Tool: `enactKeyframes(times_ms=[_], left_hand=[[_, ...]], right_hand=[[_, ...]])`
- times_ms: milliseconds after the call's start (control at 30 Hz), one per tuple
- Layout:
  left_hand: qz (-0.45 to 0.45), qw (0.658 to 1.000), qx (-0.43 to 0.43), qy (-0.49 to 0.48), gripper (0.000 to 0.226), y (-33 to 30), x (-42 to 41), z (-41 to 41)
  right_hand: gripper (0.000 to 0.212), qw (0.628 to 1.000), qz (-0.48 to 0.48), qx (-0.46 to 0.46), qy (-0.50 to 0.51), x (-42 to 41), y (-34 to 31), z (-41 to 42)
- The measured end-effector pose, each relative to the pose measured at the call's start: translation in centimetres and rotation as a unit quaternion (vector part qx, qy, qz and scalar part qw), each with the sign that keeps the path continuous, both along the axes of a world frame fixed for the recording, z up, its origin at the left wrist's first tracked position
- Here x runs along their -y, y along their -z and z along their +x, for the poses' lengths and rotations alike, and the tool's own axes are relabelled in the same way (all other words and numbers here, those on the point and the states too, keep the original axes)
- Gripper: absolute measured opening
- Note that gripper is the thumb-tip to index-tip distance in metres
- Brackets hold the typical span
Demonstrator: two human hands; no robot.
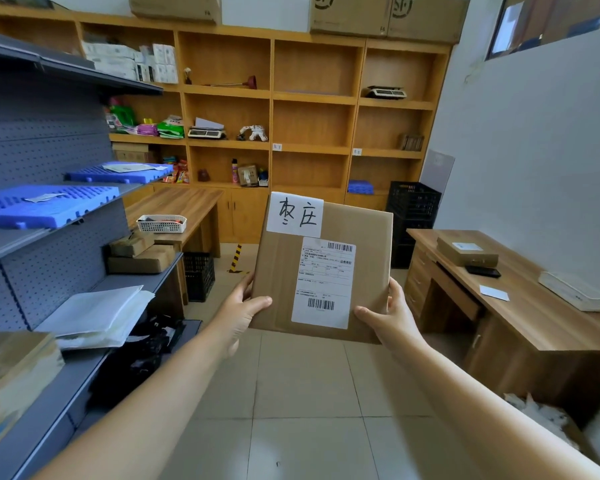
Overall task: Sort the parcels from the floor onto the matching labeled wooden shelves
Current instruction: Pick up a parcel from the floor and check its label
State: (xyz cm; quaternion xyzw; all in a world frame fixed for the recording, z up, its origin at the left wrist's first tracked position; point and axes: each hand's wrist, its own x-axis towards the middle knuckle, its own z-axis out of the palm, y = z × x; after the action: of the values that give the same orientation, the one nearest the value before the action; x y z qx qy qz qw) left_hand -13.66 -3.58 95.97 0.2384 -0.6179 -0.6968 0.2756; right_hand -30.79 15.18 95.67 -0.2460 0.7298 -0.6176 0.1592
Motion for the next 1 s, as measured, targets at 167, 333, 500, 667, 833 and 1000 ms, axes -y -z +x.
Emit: enactKeyframes(times_ms=[167, 333, 500, 667, 833, 1000], left_hand=[[0.008, 1.0, 0.007, -0.017, 0.061, 0.7, 0.9, -5.8], [-0.001, 0.999, 0.009, -0.031, 0.063, 0.2, 1.9, -12.5], [-0.02, 0.999, 0.011, -0.039, 0.065, -0.8, 3.3, -18.6], [-0.025, 0.998, 0.018, -0.047, 0.063, -0.5, 5.0, -23.3], [-0.022, 0.997, 0.042, -0.056, 0.063, 1.0, 8.6, -27.1], [-0.015, 0.997, 0.061, -0.048, 0.069, 2.4, 14.7, -31.0]], right_hand=[[0.081, 1.0, -0.007, -0.003, -0.008, 1.0, 0.6, -5.4], [0.082, 1.0, -0.013, -0.01, -0.022, 2.6, -0.4, -12.6], [0.081, 0.998, -0.016, -0.027, -0.048, 4.1, -2.0, -18.8], [0.082, 0.997, 0.0, -0.032, -0.065, 6.6, -2.2, -24.3], [0.077, 0.998, 0.004, -0.022, -0.065, 10.3, -1.5, -28.0], [0.076, 0.998, 0.002, -0.006, -0.056, 15.6, -0.3, -31.7]])
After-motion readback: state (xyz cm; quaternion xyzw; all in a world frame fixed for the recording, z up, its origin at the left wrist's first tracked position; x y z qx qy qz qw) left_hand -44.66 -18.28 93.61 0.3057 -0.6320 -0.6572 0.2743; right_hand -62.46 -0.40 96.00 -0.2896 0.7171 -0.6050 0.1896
